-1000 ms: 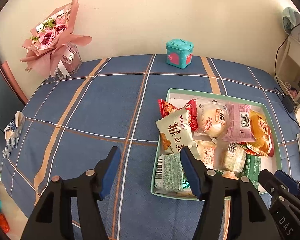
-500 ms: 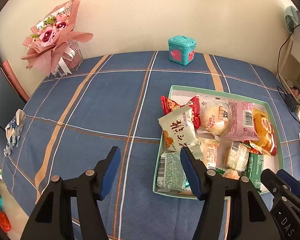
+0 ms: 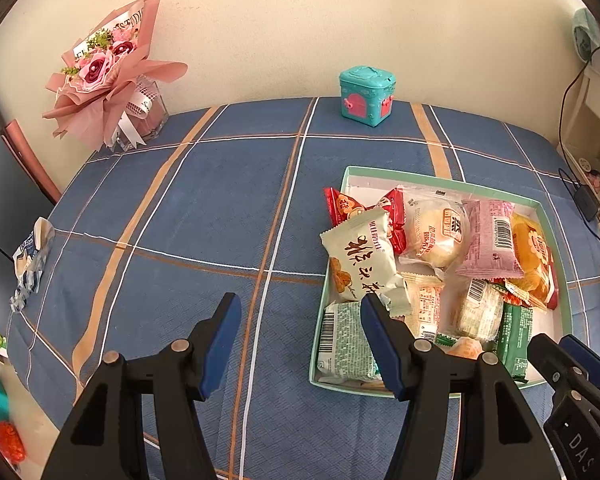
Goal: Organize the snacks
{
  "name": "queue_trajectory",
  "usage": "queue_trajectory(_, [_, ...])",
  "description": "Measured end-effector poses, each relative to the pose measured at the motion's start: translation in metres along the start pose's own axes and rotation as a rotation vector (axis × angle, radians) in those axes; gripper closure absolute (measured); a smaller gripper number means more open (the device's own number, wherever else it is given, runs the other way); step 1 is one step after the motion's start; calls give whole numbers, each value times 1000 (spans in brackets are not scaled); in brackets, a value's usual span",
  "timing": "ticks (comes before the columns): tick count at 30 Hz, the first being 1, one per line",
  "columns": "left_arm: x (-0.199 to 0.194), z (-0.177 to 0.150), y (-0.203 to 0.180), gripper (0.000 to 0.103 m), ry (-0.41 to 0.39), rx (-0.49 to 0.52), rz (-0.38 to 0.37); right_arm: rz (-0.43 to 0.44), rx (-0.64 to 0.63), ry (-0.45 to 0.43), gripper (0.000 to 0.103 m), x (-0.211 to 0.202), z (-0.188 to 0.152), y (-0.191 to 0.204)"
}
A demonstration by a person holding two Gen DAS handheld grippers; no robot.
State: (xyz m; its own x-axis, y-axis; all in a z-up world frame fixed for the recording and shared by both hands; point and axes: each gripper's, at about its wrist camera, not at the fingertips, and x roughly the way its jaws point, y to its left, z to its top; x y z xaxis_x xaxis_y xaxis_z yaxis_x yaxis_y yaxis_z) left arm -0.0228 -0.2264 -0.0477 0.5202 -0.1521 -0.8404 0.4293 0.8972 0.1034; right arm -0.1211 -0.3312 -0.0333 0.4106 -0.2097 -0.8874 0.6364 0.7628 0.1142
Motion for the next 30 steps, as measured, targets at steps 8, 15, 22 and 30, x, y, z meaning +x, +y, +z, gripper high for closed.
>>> queue_trajectory(8, [3,-1,1,40,12,-3,6,-1,-1,0,64,0,0,0])
queue_trajectory(15, [4,-1,1,40,16,-6,12,-4,-3,3,64,1,2,0])
queue_trajectory(22, [3,-1,2,39,11,-1,24,-4,-3,3,64,2,2,0])
queue_trajectory(30, [3,0,4,36,10,0,25,-5,-3,3,64,3,2,0])
